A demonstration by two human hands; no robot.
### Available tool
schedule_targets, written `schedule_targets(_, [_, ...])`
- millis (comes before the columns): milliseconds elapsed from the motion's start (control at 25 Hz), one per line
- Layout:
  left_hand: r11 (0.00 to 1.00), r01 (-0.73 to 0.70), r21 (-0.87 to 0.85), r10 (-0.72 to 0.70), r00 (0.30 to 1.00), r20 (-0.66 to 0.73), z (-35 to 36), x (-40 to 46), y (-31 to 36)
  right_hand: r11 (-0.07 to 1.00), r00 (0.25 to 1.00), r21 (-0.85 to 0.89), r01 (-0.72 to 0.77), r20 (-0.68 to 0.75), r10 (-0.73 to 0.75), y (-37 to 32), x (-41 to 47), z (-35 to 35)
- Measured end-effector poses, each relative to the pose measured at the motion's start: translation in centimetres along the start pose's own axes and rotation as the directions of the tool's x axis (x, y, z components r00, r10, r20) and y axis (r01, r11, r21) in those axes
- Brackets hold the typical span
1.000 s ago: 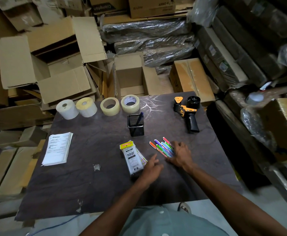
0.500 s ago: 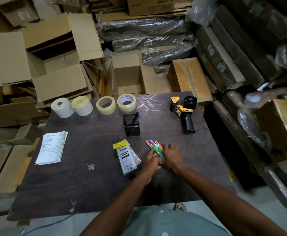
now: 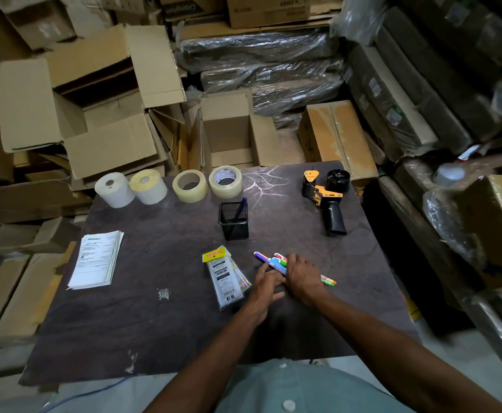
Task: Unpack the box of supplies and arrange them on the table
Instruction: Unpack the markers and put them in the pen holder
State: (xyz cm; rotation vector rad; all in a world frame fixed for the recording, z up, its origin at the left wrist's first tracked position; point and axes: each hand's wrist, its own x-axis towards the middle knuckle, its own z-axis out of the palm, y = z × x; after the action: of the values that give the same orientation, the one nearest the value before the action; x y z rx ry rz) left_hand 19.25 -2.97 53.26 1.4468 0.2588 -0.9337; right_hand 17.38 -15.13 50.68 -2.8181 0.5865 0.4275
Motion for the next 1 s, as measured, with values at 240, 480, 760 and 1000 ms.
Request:
schedule_targets(240, [0.986,-0.135,-0.101,0.136,0.991,-0.001,0.4,-0.8,3.1,0.836,0.961,0.489,0.25,-0.229,-0.153,0.5,-1.1,-2.8])
schedule_targets(480, [0.887,-0.444,0.127,0.45,0.892,-0.028,3.2,-0.8,7.2,0.573,0.92,0.75,0.33,-0.392,-0.016,-2.4,-1.6,-5.1])
schedule_targets(760, [0.843,-0.422,0.332,0.442,0.897,0.018,2.8,1.1,2.6,0.473,0.964,0.87,0.14,-0.229,0.136,-1.4,-3.2,-0.8])
schedule_targets(1000, [0.827,-0.417,0.377,0.426,0.902,0.062,3.9,2.5,1.5,0.473,0.944,0.866,0.165,-0.277,0.179,-0.7,-3.2,-0.2])
